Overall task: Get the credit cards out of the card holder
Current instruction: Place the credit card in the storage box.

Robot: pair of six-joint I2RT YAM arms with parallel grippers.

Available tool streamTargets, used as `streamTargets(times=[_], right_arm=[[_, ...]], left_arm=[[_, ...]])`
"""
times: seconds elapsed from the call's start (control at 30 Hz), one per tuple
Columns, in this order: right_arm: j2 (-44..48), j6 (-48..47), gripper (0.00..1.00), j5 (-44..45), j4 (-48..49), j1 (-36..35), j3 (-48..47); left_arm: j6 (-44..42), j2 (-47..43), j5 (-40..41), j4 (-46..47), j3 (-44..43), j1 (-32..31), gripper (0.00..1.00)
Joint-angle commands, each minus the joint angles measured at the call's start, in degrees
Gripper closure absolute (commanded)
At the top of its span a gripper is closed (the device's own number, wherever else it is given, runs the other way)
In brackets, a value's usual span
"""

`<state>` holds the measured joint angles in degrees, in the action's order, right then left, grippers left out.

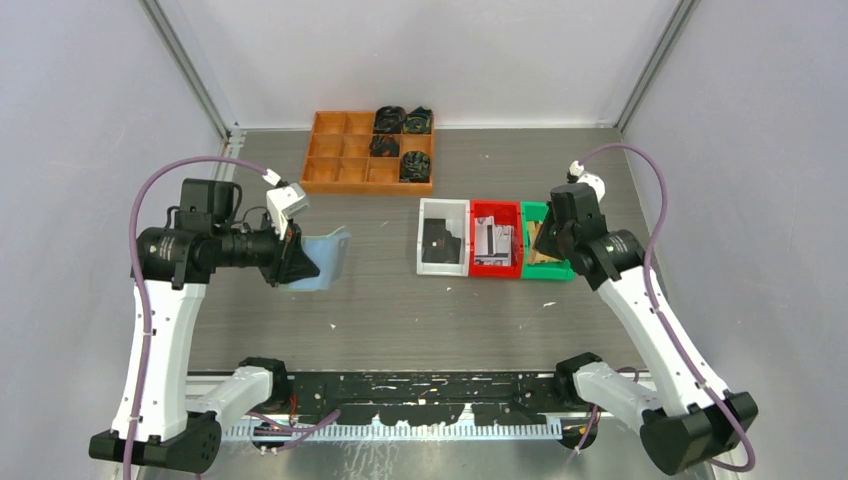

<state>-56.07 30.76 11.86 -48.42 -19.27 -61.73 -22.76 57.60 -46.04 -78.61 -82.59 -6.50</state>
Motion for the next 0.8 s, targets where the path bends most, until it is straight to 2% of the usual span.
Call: streamTargets(times=[0.0, 0.3, 0.57, 0.77], right_arm=[[-2.7, -3.2, 1.00, 12.9, -0.2, 3.3, 0.5], [-16.7, -7.4, 1.00, 17.8, 7.6, 7.7, -1.7], [-23.8, -8.1, 0.99, 6.0, 14.2, 8.6, -2.4], [-26.8, -8.5, 0.99, -0.6, 17.1, 11.0, -1.4]], left_arm=[[-6.5, -2.2, 2.8, -1.9, -0.3, 0.0, 0.96], [-7.1, -2.2, 3.0, -1.4, 1.9, 0.0, 0.96], [-7.5, -0.1, 3.4, -0.7, 6.4, -2.3, 0.96], [-4.8, 5.2, 7.0, 1.7, 9.8, -12.0, 0.97]])
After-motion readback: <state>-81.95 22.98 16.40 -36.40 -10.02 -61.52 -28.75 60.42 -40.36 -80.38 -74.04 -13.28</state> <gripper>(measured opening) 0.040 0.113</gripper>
